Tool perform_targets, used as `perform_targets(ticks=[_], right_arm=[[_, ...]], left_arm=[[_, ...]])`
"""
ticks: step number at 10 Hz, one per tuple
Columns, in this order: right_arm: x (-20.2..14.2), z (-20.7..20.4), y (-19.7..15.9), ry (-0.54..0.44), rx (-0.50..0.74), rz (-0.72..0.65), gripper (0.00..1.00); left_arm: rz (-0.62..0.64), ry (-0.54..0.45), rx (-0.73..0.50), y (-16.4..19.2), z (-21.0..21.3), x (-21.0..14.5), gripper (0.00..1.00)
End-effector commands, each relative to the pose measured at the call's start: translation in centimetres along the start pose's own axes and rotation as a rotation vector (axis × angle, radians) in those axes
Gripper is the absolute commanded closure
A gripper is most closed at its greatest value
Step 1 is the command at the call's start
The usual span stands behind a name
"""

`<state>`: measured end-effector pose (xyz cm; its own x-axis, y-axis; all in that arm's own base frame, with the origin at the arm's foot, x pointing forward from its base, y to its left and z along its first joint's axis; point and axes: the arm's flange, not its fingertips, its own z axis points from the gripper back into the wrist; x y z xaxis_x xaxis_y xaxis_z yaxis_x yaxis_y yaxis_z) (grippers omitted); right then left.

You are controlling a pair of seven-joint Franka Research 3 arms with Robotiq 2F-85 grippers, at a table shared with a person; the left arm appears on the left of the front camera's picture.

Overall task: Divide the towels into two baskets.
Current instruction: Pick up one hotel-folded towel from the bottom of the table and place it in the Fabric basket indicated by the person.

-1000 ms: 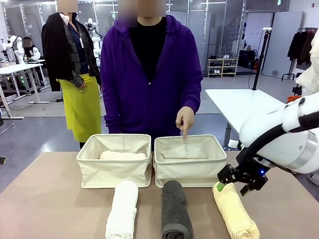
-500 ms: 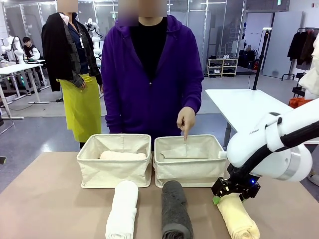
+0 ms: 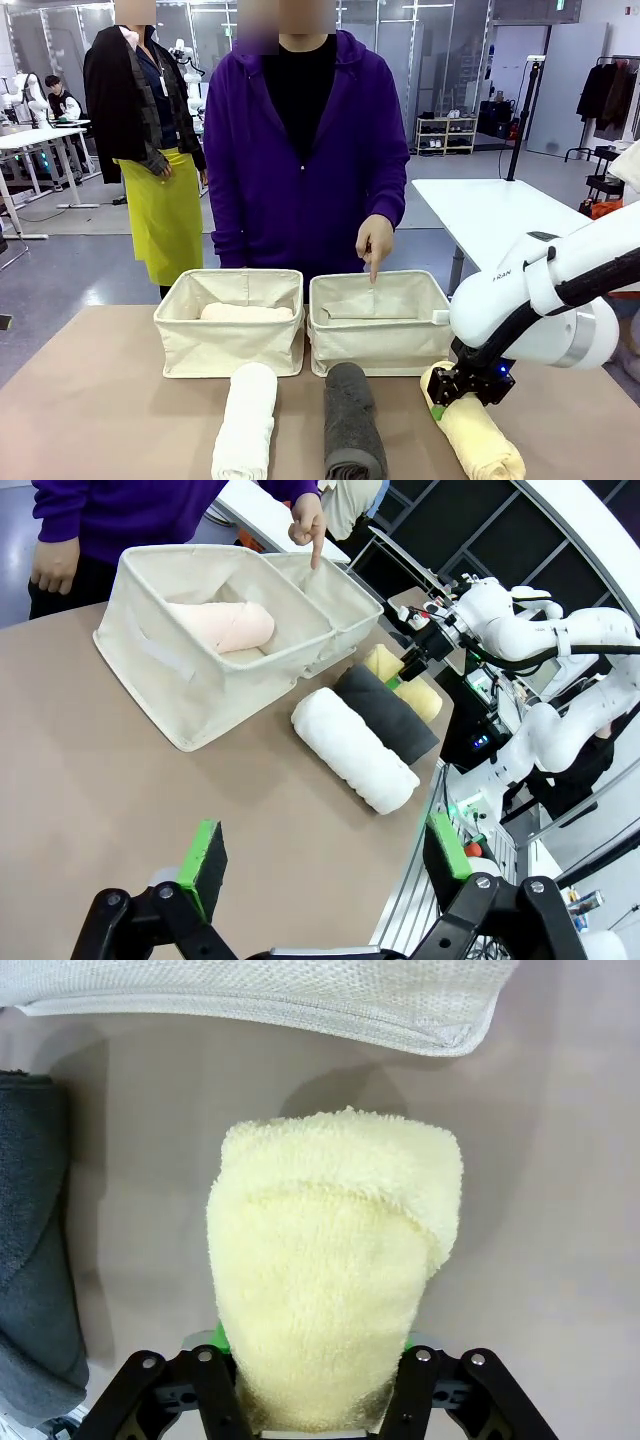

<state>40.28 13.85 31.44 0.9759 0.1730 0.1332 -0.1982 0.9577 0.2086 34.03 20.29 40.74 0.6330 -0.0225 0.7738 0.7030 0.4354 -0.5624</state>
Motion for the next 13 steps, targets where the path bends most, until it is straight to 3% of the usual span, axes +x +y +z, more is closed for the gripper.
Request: perform_targets(ticks=[1,2,3,7,10,13], right_arm=[[-9.7,-0.6,-0.3,-0.02,-0.022,-0.018,0.45],[-10.0,0.0,-0.6,-0.035,-0.005,-0.031,0.45],[0.0,0.0,0.0,0.0,0.0,0.001,0.45],[0.1,0.1,-0.1,-0.003,0.001,-0.001,0.44],[-0.7,5.3,4.2,0.05,-0.039,0.522,0.44],[2.1,10.1,7.8,0.071,-0.171,0.747,0.44]], left_arm=[[-0.001,-0.006,0.001,-0.2,0.2,0.0,0.0],[-0.001,-0.006,0.001,-0.2,0.2,0.0,0.0],[-0.001,-0.006,0.001,-0.2,0.2,0.0,0.0],[-0.001,-0.006,0.001,-0.2,0.2,0.0,0.0],[-0.001,-0.006,0.001,-0.2,0.2,0.0,0.0],[-0.001,-0.006,0.001,-0.2,0.2,0.0,0.0]])
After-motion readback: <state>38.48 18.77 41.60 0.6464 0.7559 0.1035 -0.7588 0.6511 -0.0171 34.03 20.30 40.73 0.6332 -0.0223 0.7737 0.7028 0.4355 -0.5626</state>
